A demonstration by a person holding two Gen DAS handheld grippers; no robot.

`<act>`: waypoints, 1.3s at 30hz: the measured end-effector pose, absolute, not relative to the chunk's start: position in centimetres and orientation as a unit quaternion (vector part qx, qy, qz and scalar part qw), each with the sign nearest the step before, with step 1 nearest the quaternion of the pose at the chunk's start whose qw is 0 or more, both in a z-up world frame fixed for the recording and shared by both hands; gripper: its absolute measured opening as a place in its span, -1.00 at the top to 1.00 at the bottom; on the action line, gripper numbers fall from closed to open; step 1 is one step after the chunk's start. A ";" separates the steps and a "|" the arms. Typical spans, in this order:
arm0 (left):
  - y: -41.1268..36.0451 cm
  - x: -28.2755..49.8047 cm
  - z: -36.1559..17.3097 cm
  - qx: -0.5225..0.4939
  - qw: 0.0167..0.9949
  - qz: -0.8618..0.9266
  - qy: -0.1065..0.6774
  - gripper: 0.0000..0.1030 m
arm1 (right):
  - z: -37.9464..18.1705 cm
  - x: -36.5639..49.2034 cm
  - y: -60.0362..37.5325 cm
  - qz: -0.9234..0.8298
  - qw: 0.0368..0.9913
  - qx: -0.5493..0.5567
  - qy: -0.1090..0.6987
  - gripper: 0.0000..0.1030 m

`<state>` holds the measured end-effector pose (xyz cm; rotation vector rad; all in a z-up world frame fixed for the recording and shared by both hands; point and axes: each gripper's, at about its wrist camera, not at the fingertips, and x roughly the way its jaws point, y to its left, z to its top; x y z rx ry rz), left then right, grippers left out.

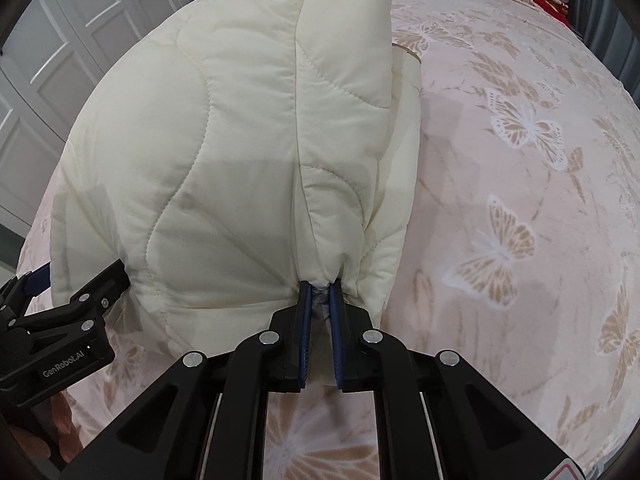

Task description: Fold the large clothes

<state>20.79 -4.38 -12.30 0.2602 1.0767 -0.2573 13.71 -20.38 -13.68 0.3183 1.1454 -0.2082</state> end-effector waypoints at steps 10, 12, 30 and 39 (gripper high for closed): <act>-3.1 21.8 -10.8 0.063 0.829 -0.142 0.536 -0.85 | -12.1 14.1 -22.0 -0.075 0.822 0.174 0.537 0.84; -2.6 21.5 -8.6 0.064 0.839 -0.144 0.521 -0.75 | -8.9 13.3 -22.3 -0.074 0.838 0.175 0.511 0.84; -6.8 27.9 -9.1 0.107 0.856 -0.124 0.490 -0.82 | -11.4 23.9 -24.4 -0.087 0.825 0.141 0.540 0.93; -7.3 27.6 -10.8 0.115 0.860 -0.116 0.484 -0.87 | -13.2 23.9 -23.8 -0.093 0.827 0.126 0.541 0.94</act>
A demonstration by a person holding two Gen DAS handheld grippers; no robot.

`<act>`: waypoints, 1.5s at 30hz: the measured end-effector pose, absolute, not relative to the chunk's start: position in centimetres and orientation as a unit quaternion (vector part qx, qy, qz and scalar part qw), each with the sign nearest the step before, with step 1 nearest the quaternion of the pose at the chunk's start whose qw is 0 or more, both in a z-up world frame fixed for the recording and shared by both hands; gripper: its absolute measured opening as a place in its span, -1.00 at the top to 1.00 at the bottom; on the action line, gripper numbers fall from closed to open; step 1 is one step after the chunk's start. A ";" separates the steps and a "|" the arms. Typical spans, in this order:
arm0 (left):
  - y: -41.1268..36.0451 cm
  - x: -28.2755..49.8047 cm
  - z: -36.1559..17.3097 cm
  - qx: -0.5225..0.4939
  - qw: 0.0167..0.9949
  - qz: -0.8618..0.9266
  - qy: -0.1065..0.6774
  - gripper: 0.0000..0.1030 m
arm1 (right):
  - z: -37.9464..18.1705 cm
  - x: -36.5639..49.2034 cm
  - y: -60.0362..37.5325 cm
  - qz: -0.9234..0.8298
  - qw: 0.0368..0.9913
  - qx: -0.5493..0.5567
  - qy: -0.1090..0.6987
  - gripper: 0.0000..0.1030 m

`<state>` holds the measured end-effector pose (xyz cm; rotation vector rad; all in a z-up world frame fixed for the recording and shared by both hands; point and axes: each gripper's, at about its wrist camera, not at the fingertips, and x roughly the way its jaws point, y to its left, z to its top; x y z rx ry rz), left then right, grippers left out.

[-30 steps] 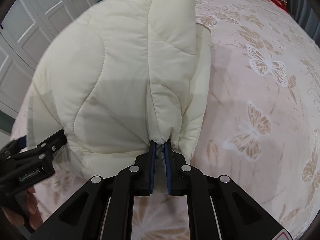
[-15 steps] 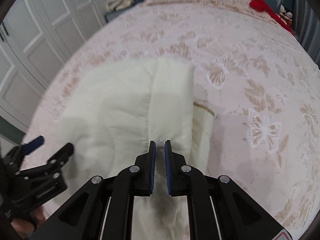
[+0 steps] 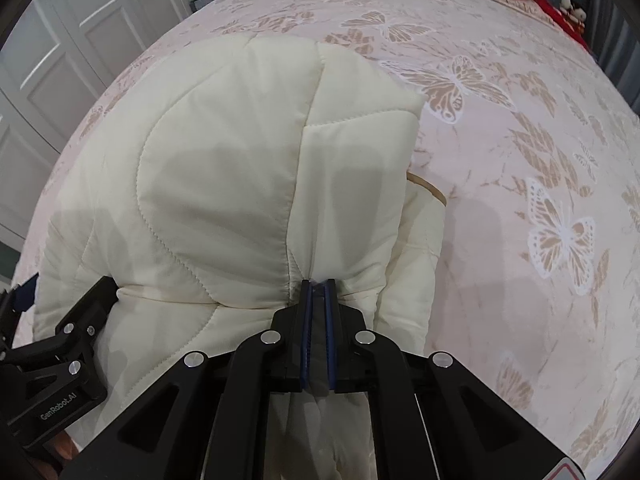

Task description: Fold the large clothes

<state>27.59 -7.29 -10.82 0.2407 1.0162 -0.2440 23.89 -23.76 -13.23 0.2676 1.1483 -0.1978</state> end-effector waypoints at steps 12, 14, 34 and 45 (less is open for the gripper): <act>-5.9 22.2 -5.9 0.126 0.878 -0.119 0.445 -0.84 | -6.0 15.6 -23.3 -0.119 0.868 0.114 0.468 -0.46; -5.7 20.6 -5.0 0.125 0.881 -0.125 0.439 -0.84 | -5.3 13.3 -22.7 -0.124 0.872 0.100 0.463 -0.52; -2.6 6.7 -4.0 0.139 0.890 -0.117 0.419 -0.85 | -5.9 -3.3 -17.8 -0.155 0.871 0.124 0.449 -0.60; -1.4 3.4 -5.1 0.139 0.891 -0.111 0.417 -0.85 | -6.4 -5.3 -16.0 -0.181 0.875 0.126 0.432 -0.60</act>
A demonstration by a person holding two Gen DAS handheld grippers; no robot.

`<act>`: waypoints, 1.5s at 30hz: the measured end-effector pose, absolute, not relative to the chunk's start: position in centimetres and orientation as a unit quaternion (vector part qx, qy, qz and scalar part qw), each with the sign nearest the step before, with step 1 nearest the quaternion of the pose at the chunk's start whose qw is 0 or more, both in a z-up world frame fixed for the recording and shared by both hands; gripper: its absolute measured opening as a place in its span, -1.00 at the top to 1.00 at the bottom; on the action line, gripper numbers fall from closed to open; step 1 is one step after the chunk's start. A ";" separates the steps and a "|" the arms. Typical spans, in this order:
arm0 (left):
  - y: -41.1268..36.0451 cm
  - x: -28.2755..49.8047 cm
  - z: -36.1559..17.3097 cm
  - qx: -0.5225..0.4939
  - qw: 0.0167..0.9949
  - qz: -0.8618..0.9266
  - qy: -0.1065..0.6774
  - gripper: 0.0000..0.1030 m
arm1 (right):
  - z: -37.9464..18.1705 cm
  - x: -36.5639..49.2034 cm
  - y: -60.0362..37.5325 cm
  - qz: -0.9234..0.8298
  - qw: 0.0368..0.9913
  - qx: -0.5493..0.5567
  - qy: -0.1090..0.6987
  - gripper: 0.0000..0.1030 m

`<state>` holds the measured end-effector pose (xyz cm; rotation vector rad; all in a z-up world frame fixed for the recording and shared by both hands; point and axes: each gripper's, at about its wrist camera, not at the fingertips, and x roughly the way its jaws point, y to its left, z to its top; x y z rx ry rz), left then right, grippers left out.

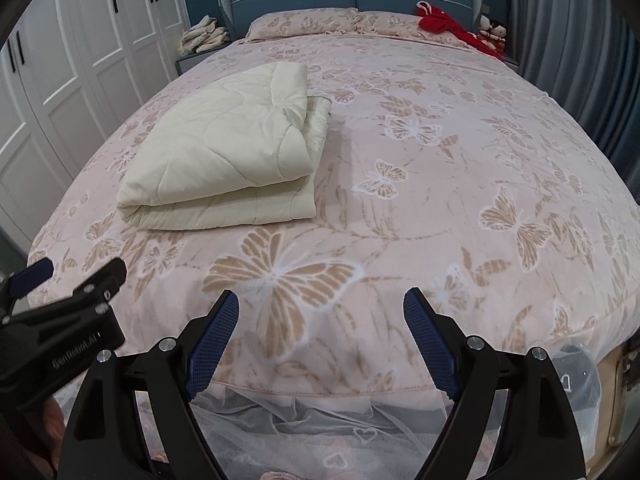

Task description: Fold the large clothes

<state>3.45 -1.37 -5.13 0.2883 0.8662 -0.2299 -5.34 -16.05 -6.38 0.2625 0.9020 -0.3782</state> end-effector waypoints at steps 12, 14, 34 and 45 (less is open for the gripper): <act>-1.0 2.0 -6.2 0.139 0.894 -0.108 0.412 -0.85 | -7.0 -6.2 -14.7 -0.196 0.875 0.116 0.428 -0.60; -1.0 1.8 -6.2 0.139 0.895 -0.106 0.409 -0.85 | -7.0 -6.3 -14.8 -0.197 0.874 0.118 0.428 -0.60; -0.3 1.3 -6.5 0.137 0.901 -0.093 0.401 -0.85 | -7.1 -6.6 -13.9 -0.200 0.876 0.106 0.426 -0.60; 0.1 1.1 -6.3 0.128 0.902 -0.094 0.401 -0.85 | -6.9 -6.9 -13.5 -0.202 0.878 0.101 0.422 -0.60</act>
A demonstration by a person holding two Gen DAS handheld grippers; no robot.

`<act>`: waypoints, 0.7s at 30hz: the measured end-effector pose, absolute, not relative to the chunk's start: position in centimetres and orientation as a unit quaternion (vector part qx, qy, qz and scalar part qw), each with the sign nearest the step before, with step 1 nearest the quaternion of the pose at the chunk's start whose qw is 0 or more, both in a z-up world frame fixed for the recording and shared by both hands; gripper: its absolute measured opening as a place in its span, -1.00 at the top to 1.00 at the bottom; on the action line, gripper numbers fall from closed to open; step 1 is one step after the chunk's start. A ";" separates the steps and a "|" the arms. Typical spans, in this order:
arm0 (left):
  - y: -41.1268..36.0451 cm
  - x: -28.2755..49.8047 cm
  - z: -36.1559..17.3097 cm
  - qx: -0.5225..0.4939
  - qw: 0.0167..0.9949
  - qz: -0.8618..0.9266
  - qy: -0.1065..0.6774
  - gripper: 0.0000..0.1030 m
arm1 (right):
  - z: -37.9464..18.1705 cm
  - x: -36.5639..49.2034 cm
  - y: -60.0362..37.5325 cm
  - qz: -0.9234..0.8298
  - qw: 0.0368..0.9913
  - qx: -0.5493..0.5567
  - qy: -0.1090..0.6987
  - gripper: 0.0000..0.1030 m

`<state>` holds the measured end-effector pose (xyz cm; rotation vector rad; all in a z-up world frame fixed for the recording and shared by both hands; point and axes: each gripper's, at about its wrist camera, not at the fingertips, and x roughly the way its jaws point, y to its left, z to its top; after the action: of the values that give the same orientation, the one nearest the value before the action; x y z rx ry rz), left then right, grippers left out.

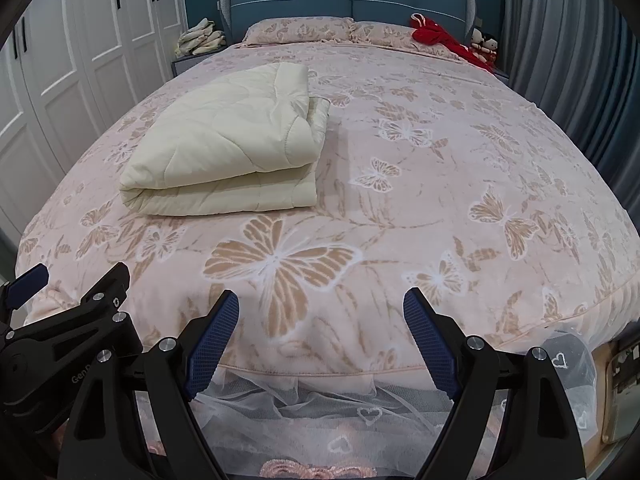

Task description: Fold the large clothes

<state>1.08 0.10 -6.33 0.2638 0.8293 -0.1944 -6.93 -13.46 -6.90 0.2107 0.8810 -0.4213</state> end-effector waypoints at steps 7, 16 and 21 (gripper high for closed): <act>0.2 0.9 -6.2 0.127 0.904 -0.093 0.399 -0.85 | -6.7 -7.1 -13.2 -0.203 0.879 0.099 0.420 -0.61; 0.3 0.5 -5.7 0.127 0.906 -0.092 0.394 -0.85 | -6.5 -7.3 -13.2 -0.203 0.880 0.099 0.418 -0.61; 0.2 0.4 -5.6 0.127 0.906 -0.091 0.394 -0.85 | -6.6 -7.3 -13.3 -0.203 0.879 0.099 0.419 -0.60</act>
<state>0.40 0.19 -5.64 0.2627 0.8144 -0.1888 -7.28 -13.27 -6.55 0.2064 0.8738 -0.4227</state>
